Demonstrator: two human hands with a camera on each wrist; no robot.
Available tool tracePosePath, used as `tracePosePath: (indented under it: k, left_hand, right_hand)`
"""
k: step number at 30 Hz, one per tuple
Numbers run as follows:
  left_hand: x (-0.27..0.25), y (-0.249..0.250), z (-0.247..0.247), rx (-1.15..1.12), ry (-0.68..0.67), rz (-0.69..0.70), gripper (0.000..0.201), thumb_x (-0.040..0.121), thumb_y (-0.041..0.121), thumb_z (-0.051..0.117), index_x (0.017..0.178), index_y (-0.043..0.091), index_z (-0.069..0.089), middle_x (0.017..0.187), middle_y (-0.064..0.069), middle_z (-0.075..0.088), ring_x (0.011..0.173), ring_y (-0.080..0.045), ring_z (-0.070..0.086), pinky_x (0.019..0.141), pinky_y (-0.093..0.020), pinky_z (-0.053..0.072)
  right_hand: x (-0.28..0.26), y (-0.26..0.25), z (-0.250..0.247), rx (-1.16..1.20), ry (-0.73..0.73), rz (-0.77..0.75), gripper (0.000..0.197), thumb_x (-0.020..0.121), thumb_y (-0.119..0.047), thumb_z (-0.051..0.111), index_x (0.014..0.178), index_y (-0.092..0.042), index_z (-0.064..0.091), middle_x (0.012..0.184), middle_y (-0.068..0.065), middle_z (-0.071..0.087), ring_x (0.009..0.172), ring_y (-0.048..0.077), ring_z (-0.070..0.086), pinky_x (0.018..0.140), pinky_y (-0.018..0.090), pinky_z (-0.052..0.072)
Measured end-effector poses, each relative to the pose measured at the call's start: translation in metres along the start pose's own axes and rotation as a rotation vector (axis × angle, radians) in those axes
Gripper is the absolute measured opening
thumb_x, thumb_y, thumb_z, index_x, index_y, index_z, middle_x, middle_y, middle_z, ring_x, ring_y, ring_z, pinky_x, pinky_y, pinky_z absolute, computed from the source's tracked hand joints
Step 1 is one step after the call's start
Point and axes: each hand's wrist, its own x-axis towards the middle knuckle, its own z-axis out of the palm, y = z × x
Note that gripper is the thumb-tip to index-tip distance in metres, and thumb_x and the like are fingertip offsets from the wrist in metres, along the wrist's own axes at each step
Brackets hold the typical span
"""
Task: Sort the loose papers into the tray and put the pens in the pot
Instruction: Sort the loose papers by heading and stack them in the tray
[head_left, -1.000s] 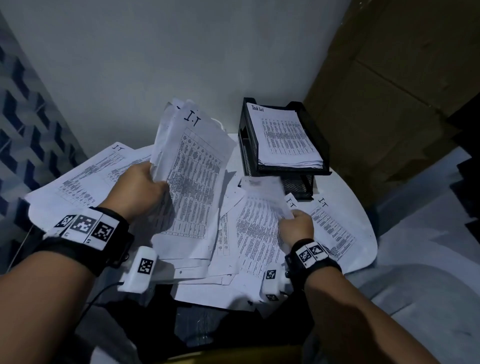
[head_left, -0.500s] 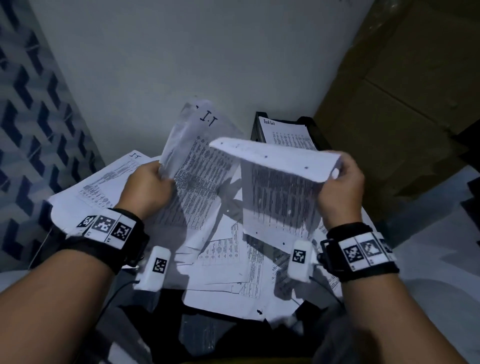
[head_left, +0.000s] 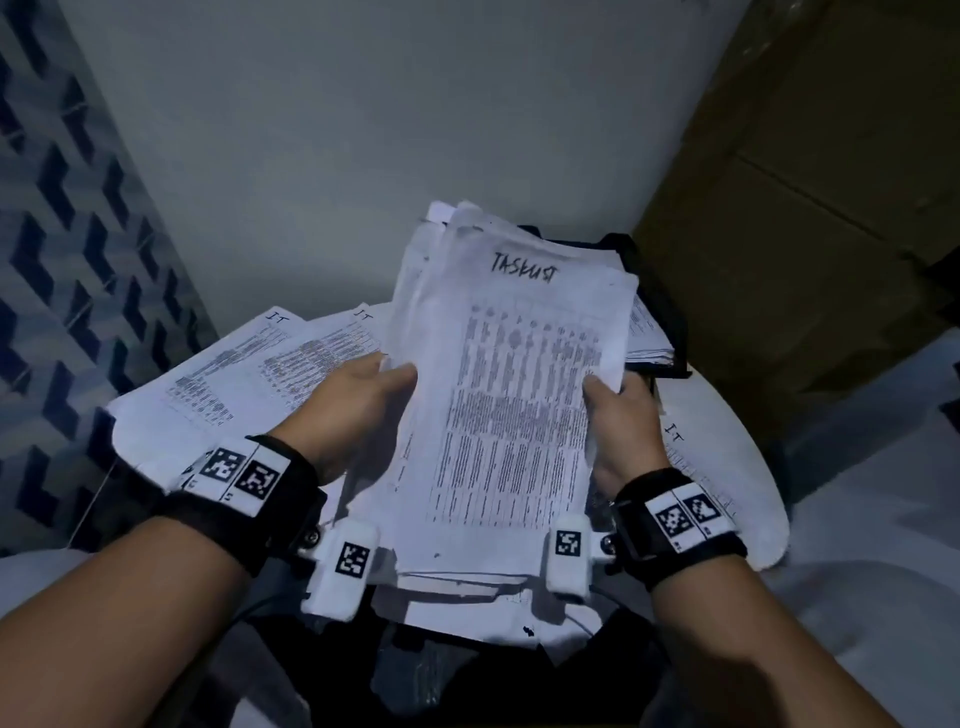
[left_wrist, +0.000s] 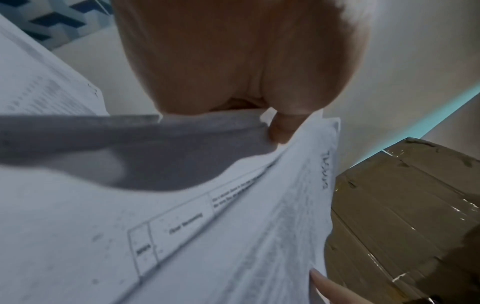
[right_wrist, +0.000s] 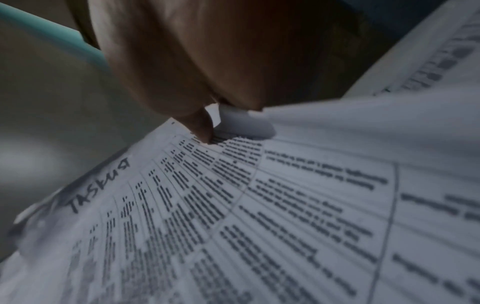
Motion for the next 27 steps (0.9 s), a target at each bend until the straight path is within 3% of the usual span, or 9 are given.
tracePosePath:
  k: [2,4,6,9,12,14,17,21,27]
  left_hand:
    - [-0.001,-0.002,0.005,-0.03,0.011,-0.033,0.029,0.098,0.054,0.057,0.092,0.026,0.065,0.094,0.003,0.068,0.086,-0.02,0.065,0.086,-0.039,0.053]
    - [-0.002,-0.001,0.006,0.042,-0.033,0.007,0.034,0.099,0.057,0.052,0.095,0.026,0.066,0.088,0.014,0.071,0.083,-0.007,0.067,0.083,-0.034,0.053]
    - [-0.003,-0.002,0.004,0.16,-0.065,0.097,0.026,0.099,0.041,0.062,0.1,0.017,0.069,0.083,0.006,0.077,0.077,-0.01,0.072,0.08,-0.036,0.055]
    - [0.001,-0.005,0.001,0.153,0.022,0.146,0.018,0.095,0.018,0.071,0.103,0.002,0.073,0.096,-0.017,0.078,0.092,-0.036,0.075,0.089,-0.052,0.059]
    - [0.002,-0.003,0.002,0.044,0.037,0.18,0.023,0.092,0.004,0.071,0.114,0.001,0.074,0.111,-0.009,0.078,0.108,-0.027,0.073,0.096,-0.041,0.057]
    - [0.0,-0.002,0.002,-0.02,0.023,0.2,0.03,0.092,-0.001,0.069,0.12,0.008,0.073,0.117,-0.002,0.077,0.115,-0.019,0.07,0.099,-0.031,0.054]
    - [-0.002,-0.005,0.004,-0.132,-0.041,0.212,0.037,0.092,-0.002,0.068,0.125,0.014,0.069,0.125,-0.003,0.074,0.119,-0.018,0.068,0.102,-0.034,0.052]
    - [-0.003,-0.01,0.006,-0.206,-0.082,0.191,0.038,0.088,0.004,0.071,0.125,0.01,0.069,0.127,-0.006,0.073,0.122,-0.02,0.067,0.112,-0.043,0.045]
    - [0.004,-0.017,0.004,-0.164,-0.101,0.144,0.044,0.082,0.01,0.078,0.125,0.014,0.071,0.126,-0.006,0.073,0.122,-0.024,0.067,0.113,-0.049,0.044]
  right_hand:
    - [-0.002,0.005,0.005,0.045,0.015,0.049,0.027,0.097,-0.013,0.06,0.123,-0.011,0.057,0.119,0.016,0.069,0.107,0.035,0.069,0.095,0.058,0.056]
    - [-0.003,0.007,0.01,0.071,0.007,0.062,0.029,0.096,-0.012,0.06,0.125,-0.011,0.06,0.117,0.015,0.072,0.105,0.035,0.07,0.092,0.06,0.057]
    - [-0.006,0.005,0.013,0.065,-0.014,0.006,0.022,0.095,-0.015,0.06,0.116,-0.017,0.069,0.113,0.009,0.075,0.106,0.033,0.071,0.096,0.058,0.055]
    - [-0.016,-0.006,0.019,0.024,0.0,-0.228,0.012,0.097,-0.014,0.061,0.097,-0.023,0.069,0.104,0.0,0.076,0.102,0.023,0.071,0.1,0.046,0.054]
    - [-0.026,-0.017,0.022,0.033,0.008,-0.426,0.018,0.1,-0.007,0.059,0.092,-0.023,0.057,0.093,0.001,0.066,0.086,0.014,0.062,0.088,0.033,0.052]
    - [-0.031,-0.017,0.022,0.022,0.017,-0.503,0.015,0.101,-0.009,0.058,0.095,-0.021,0.053,0.096,0.003,0.063,0.087,0.016,0.059,0.087,0.031,0.051]
    - [-0.033,-0.011,0.022,0.025,0.018,-0.525,0.01,0.103,-0.011,0.053,0.107,-0.02,0.056,0.112,0.0,0.067,0.107,0.013,0.062,0.099,0.029,0.05]
    - [-0.033,-0.001,0.02,0.004,0.05,-0.491,0.016,0.106,-0.006,0.044,0.108,-0.019,0.054,0.1,-0.011,0.06,0.092,-0.007,0.057,0.089,0.016,0.043]
    - [-0.029,0.0,0.017,-0.015,0.058,-0.497,0.012,0.102,-0.004,0.054,0.093,-0.011,0.057,0.088,-0.002,0.062,0.08,0.005,0.057,0.079,0.02,0.048]
